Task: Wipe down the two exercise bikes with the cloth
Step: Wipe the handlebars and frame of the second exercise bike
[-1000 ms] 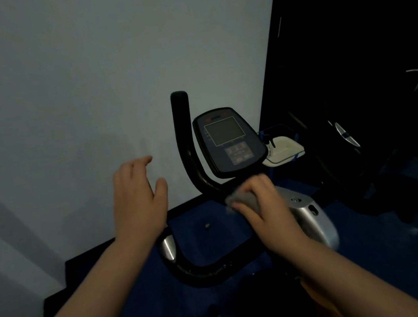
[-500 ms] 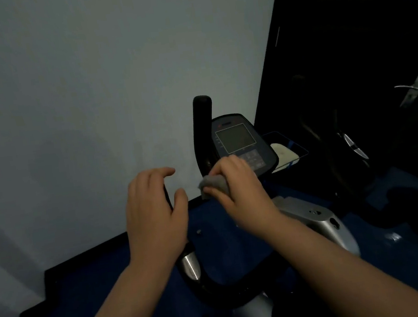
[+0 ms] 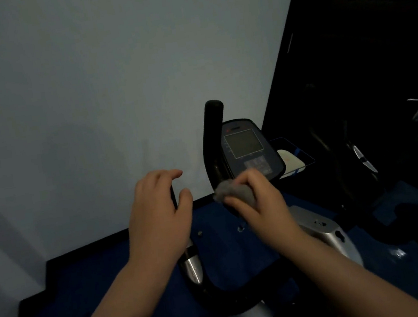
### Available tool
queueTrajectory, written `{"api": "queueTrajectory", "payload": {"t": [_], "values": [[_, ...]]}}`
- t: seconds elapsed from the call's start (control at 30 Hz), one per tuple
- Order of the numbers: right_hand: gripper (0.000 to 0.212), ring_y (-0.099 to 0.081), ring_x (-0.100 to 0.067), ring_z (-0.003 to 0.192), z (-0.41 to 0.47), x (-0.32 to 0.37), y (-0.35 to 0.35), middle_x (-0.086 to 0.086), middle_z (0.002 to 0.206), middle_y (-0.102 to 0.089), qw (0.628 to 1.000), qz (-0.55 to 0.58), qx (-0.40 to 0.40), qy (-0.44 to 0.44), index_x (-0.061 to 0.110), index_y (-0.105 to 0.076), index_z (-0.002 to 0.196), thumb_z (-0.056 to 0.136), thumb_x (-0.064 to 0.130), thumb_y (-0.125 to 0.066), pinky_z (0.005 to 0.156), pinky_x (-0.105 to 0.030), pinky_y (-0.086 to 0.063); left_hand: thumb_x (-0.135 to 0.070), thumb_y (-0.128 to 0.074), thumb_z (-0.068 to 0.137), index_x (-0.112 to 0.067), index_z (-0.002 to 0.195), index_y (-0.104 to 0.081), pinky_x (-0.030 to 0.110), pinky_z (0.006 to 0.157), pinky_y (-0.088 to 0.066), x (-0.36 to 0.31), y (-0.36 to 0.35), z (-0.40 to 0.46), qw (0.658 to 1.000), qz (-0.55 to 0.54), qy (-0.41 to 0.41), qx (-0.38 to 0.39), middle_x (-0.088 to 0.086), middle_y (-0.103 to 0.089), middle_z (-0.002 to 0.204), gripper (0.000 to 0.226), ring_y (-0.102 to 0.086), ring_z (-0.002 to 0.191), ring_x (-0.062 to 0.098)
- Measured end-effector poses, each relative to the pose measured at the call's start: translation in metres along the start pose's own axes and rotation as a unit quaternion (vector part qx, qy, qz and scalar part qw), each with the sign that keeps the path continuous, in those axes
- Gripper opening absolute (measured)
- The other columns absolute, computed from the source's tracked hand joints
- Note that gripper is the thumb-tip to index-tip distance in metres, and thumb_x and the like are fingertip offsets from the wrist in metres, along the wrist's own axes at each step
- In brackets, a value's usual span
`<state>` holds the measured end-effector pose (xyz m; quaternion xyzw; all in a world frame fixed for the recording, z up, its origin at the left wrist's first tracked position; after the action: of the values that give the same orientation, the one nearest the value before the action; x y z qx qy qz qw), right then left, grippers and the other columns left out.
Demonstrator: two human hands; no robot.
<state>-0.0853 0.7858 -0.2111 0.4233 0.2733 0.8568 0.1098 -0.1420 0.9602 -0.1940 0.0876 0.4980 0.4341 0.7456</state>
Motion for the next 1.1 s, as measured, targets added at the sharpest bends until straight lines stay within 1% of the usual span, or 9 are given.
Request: {"api": "queueTrajectory", "payload": {"t": [0.1,0.27,0.37,0.47,0.63,0.8,0.87,1.0,1.1], "values": [[0.017,-0.055,-0.004,0.086,0.009,-0.004,-0.001,0.007,0.091,-0.055,1.000,-0.005,0.004,-0.007,0.023,-0.050,0.089,0.085,0.024,-0.067,0.070,-0.013,-0.043,-0.023,-0.053,0.091,-0.020,0.124,-0.054,0.020,0.084,-0.029,-0.003,-0.003,-0.001,0.999,0.033,0.010,-0.016,-0.010,-0.047,0.118,0.033,-0.032,0.108,-0.001],[0.021,-0.058,-0.005,0.082,0.057,0.008,-0.005,0.003,0.090,-0.061,0.992,0.087,-0.082,-0.050,0.015,-0.052,0.093,0.084,0.022,-0.070,0.069,-0.022,-0.049,-0.021,-0.054,0.090,-0.020,0.123,-0.055,0.021,0.084,-0.031,-0.003,-0.005,-0.003,0.998,0.047,0.012,-0.027,-0.009,-0.048,0.117,0.033,-0.033,0.108,0.000],[0.020,-0.061,-0.004,0.059,0.031,-0.009,-0.002,0.005,0.071,-0.063,0.988,0.145,0.017,-0.054,0.018,-0.050,0.084,0.085,0.024,-0.069,0.047,-0.019,-0.048,-0.020,-0.054,0.089,-0.020,0.122,-0.055,0.022,0.083,-0.031,-0.002,-0.006,-0.003,0.998,0.054,0.014,-0.037,-0.010,-0.047,0.115,0.033,-0.034,0.107,0.000],[0.020,-0.062,-0.001,0.060,0.028,-0.014,0.006,0.006,0.069,-0.062,0.989,0.116,0.072,-0.054,0.020,-0.051,0.082,0.084,0.023,-0.070,0.050,-0.019,-0.050,-0.020,-0.055,0.089,-0.019,0.121,-0.055,0.022,0.084,-0.031,-0.003,-0.008,-0.004,0.997,0.055,0.021,-0.057,-0.007,-0.048,0.115,0.032,-0.036,0.107,0.003],[0.023,-0.057,-0.004,0.069,0.060,0.005,-0.004,0.001,0.077,-0.061,0.982,0.163,-0.030,-0.090,0.009,-0.047,0.086,0.086,0.019,-0.068,0.061,-0.022,-0.046,-0.014,-0.056,0.088,-0.017,0.119,-0.055,0.022,0.088,-0.031,-0.003,-0.009,-0.007,0.996,0.050,0.010,-0.072,-0.004,-0.050,0.115,0.031,-0.034,0.105,0.002],[0.021,-0.058,-0.009,0.071,0.009,-0.015,0.007,-0.001,0.076,-0.059,0.969,0.158,0.177,-0.069,0.013,-0.051,0.084,0.083,0.018,-0.071,0.062,-0.029,-0.049,-0.009,-0.059,0.085,-0.014,0.116,-0.056,0.018,0.087,-0.028,-0.004,-0.012,-0.007,0.993,0.057,0.001,-0.100,0.000,-0.052,0.111,0.031,-0.037,0.105,0.008],[0.021,-0.059,-0.008,0.073,0.013,-0.014,0.013,-0.003,0.077,-0.060,0.970,0.113,0.208,-0.054,0.013,-0.053,0.084,0.082,0.019,-0.073,0.064,-0.027,-0.048,-0.008,-0.059,0.084,-0.013,0.115,-0.056,0.018,0.085,-0.028,-0.004,-0.013,-0.007,0.992,0.056,0.006,-0.111,0.001,-0.051,0.109,0.031,-0.036,0.103,0.007],[0.022,-0.053,-0.003,0.072,0.042,0.007,-0.001,0.002,0.077,-0.056,0.987,0.134,0.066,-0.062,0.009,-0.052,0.082,0.082,0.016,-0.072,0.064,-0.018,-0.045,-0.009,-0.058,0.084,-0.013,0.115,-0.056,0.021,0.085,-0.030,-0.004,-0.014,-0.007,0.992,0.059,0.005,-0.108,-0.002,-0.049,0.108,0.031,-0.035,0.103,0.006],[0.024,-0.055,-0.003,0.069,0.017,-0.002,-0.002,0.001,0.075,-0.057,0.982,0.158,0.081,-0.066,0.013,-0.050,0.079,0.082,0.022,-0.073,0.059,-0.017,-0.045,-0.009,-0.058,0.085,-0.015,0.115,-0.055,0.023,0.085,-0.031,-0.002,-0.013,-0.007,0.993,0.049,0.008,-0.104,-0.008,-0.045,0.108,0.031,-0.034,0.104,0.004]]}}
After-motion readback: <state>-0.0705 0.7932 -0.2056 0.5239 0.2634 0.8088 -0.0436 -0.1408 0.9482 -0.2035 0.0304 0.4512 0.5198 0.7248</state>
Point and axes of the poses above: each hand's wrist, its own z-axis towards the middle knuckle, its own y-axis out of the back of the hand, x = y × z, the point moved 8 cm from there along z, towards the middle knuckle
